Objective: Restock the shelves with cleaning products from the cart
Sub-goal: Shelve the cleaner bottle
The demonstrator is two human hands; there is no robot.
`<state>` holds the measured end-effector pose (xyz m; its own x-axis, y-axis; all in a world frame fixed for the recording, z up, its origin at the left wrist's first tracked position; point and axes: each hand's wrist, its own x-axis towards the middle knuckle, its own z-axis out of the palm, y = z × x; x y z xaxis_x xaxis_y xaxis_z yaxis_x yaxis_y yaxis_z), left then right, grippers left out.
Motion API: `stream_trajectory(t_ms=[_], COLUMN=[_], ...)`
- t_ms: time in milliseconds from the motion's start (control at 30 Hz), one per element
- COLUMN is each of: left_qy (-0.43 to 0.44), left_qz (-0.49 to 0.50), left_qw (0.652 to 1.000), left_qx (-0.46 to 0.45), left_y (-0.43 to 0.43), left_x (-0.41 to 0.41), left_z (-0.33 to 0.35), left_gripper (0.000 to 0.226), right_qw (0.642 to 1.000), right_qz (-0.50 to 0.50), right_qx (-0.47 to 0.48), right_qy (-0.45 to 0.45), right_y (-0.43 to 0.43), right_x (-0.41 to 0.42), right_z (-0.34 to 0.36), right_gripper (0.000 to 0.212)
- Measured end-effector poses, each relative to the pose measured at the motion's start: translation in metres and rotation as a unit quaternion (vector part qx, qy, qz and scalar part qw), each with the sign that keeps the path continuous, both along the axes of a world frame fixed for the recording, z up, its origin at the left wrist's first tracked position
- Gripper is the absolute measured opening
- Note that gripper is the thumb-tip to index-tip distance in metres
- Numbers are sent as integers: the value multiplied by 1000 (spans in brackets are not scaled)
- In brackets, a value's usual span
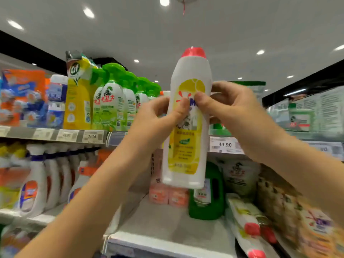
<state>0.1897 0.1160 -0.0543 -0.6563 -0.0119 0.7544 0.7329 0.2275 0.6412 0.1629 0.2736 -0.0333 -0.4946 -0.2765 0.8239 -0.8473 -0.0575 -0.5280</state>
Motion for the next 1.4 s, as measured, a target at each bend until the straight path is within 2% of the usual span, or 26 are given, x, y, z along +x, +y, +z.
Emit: stream_trajectory(t_ms=[333, 433, 600, 700, 867, 967, 1033, 1200, 1300, 1400], left_qy=[39, 37, -53, -108, -200, -225, -234, -246, -268, -251], left_qz=[-1, -3, 10, -2, 1, 3, 1, 20, 36, 33], left_qw=[997, 994, 982, 972, 948, 941, 938, 929, 909, 915], left_qx=[-61, -100, -182, -207, -249, -253, -256, -276, -319, -315], left_y=[-46, -46, -31, -22, -6, 3, 10, 29, 31, 29], left_x=[-119, -158, -224, -255, -292, -306, -315, -337, -349, -362], left_z=[94, 120, 135, 133, 122, 120, 121, 125, 127, 120], left_gripper=[34, 36, 30, 20, 39, 46, 47, 48, 46, 46], right_qw=[990, 988, 980, 968, 951, 945, 941, 907, 887, 875], right_qz=[-113, -132, -141, -155, -161, -167, -179, -282, -327, -352], right_qx=[44, 66, 128, 180, 236, 244, 249, 286, 306, 311], right_qy=[65, 45, -51, -80, -116, -138, -145, -127, -111, -121], right_y=[-44, -39, -18, -3, 15, 23, 27, 33, 28, 25], right_x=[-105, -137, -200, -235, -283, -300, -308, -325, -338, -349], right_z=[91, 117, 132, 132, 123, 120, 122, 125, 124, 126], right_gripper=[30, 33, 39, 53, 50, 57, 51, 19, 17, 18])
